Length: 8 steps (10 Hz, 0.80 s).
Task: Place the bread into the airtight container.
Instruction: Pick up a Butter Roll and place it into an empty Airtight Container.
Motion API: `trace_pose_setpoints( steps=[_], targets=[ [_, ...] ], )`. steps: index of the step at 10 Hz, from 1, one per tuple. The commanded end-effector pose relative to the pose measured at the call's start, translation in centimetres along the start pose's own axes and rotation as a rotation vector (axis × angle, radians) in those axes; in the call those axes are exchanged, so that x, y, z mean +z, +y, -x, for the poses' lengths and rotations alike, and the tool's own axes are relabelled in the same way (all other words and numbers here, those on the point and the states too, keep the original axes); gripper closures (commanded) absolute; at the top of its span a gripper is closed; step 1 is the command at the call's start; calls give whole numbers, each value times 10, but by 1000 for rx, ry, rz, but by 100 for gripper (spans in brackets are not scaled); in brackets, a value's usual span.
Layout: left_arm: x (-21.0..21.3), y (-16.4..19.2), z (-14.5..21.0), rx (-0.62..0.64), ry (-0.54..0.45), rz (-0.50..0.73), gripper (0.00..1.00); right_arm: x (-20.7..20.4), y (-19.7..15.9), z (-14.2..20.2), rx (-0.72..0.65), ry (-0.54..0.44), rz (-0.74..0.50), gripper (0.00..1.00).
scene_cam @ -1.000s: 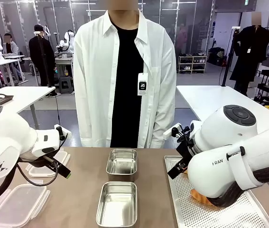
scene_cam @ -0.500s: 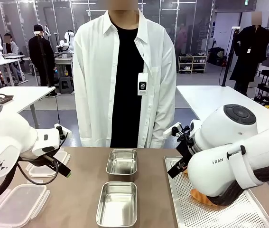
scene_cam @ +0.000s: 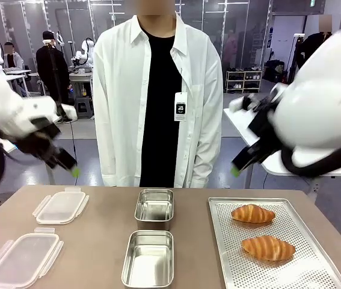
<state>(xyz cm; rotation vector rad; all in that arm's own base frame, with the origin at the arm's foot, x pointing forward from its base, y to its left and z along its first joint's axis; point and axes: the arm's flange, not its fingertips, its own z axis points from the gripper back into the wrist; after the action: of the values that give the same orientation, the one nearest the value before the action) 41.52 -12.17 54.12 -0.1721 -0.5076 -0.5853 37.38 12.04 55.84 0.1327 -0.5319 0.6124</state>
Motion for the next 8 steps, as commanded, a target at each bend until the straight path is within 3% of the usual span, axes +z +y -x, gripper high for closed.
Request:
trace_pose_setpoints(
  steps=[1,5,8],
  targets=[
    [70,23,-6,3,35,113,0,59,-28,13,32,52,-78,0],
    [205,59,38,-27,-8,193,0,173,-84,92,42,-42,-156,0],
    [249,81,72,11,-96,192,0,230,-112,140,-29,-141,-133,0]
  ],
)
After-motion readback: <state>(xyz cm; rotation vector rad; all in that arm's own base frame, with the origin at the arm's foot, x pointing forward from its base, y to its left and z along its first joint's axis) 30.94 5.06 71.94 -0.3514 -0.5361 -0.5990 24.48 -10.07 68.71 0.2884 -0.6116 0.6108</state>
